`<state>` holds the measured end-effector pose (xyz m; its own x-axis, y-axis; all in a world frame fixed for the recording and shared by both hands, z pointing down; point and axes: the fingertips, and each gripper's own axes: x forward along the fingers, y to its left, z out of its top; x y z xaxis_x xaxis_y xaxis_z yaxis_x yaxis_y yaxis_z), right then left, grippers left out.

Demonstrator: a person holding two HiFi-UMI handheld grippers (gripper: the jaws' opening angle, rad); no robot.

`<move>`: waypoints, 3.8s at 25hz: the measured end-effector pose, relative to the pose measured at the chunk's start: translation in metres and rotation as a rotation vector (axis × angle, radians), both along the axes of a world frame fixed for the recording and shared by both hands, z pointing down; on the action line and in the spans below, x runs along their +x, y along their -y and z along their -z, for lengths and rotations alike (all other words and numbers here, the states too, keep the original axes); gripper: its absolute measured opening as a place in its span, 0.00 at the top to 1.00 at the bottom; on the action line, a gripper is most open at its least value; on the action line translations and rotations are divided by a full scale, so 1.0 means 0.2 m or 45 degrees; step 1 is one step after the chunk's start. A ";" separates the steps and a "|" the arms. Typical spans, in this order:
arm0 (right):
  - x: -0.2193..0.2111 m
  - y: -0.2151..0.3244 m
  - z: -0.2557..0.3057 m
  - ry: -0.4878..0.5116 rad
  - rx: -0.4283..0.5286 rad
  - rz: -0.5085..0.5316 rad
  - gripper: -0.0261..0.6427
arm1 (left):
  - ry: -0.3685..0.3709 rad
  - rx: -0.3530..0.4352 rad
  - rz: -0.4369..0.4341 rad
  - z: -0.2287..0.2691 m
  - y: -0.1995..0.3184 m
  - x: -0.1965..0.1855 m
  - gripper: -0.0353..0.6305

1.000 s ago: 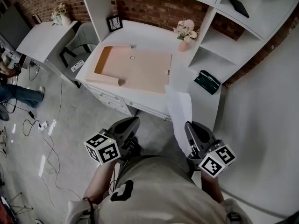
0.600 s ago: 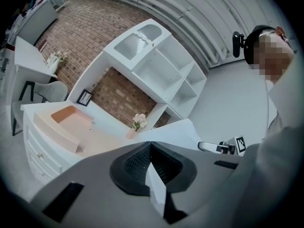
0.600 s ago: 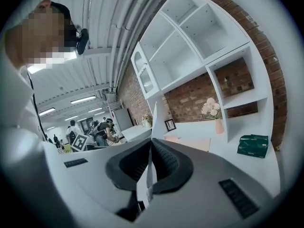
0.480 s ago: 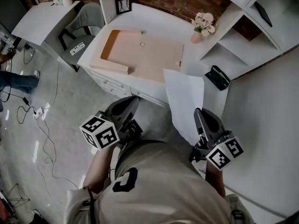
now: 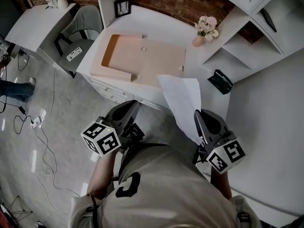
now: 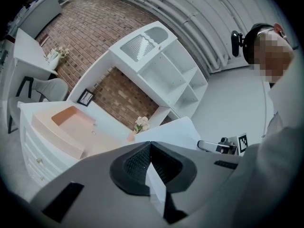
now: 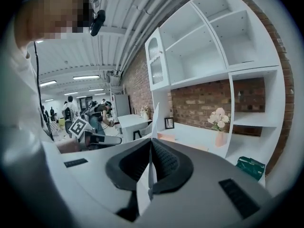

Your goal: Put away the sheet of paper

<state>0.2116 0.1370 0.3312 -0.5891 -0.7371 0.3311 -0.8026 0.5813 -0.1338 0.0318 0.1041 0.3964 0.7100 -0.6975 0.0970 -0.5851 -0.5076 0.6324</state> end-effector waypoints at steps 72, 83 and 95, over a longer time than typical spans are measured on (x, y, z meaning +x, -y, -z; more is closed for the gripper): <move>0.38 1.30 -0.72 0.917 -0.656 -0.287 0.92 | 0.296 -0.220 -0.020 -0.15 0.78 0.22 0.92; 0.52 1.43 -0.84 0.949 -0.743 -0.271 0.92 | 0.358 -0.294 0.019 -0.20 0.88 0.39 0.92; 0.65 1.54 -1.09 0.635 -0.698 -0.370 0.92 | 0.407 -0.320 -0.007 -0.26 0.90 0.42 0.92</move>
